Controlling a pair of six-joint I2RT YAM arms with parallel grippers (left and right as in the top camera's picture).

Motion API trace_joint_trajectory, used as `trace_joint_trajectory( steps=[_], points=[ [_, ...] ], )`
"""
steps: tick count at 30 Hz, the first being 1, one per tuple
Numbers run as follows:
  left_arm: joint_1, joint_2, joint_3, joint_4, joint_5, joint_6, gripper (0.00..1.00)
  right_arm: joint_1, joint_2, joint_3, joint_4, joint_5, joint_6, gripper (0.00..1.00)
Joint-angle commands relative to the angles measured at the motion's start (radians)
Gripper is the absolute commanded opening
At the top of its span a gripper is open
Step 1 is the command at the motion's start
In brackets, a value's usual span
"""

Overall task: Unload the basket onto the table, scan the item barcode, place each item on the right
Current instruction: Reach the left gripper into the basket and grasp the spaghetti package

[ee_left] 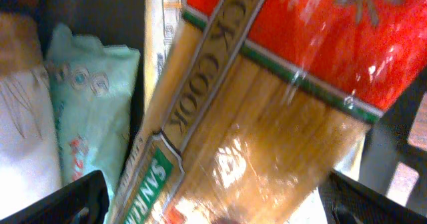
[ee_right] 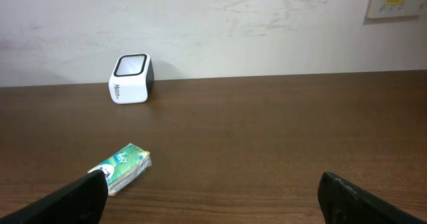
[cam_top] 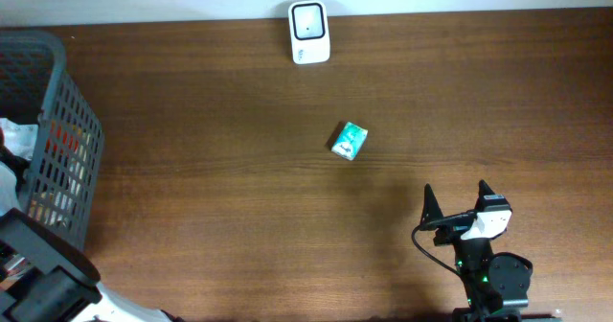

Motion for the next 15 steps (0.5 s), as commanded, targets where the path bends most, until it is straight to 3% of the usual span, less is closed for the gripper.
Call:
trace_joint_trajectory(
  steps=[1, 6, 10, 12, 13, 15],
  points=[
    [0.004, 0.0, -0.007, 0.029, 0.026, 0.055, 0.99, -0.006, -0.005, -0.008, -0.001, 0.009, 0.0, 0.99],
    [0.004, 0.091, -0.007, 0.043, 0.047, 0.054, 1.0, -0.006, -0.005, -0.008, -0.001, 0.009, 0.0, 0.99],
    [0.004, 0.14, -0.007, 0.048, 0.056, 0.054, 0.57, -0.006, -0.005, -0.008, -0.001, 0.009, 0.0, 0.99],
    [0.004, 0.139, -0.005, 0.058, 0.055, 0.054, 0.18, -0.006, -0.005, -0.008, -0.001, 0.009, 0.0, 0.98],
    [0.004, 0.139, 0.0, 0.058, 0.055, 0.048, 0.06, -0.006, -0.005, -0.008, -0.001, 0.009, 0.0, 0.99],
    [0.004, 0.131, 0.029, 0.057, 0.051, -0.006, 0.0, -0.006, -0.005, -0.008, -0.001, 0.009, 0.0, 0.99]
  ],
)
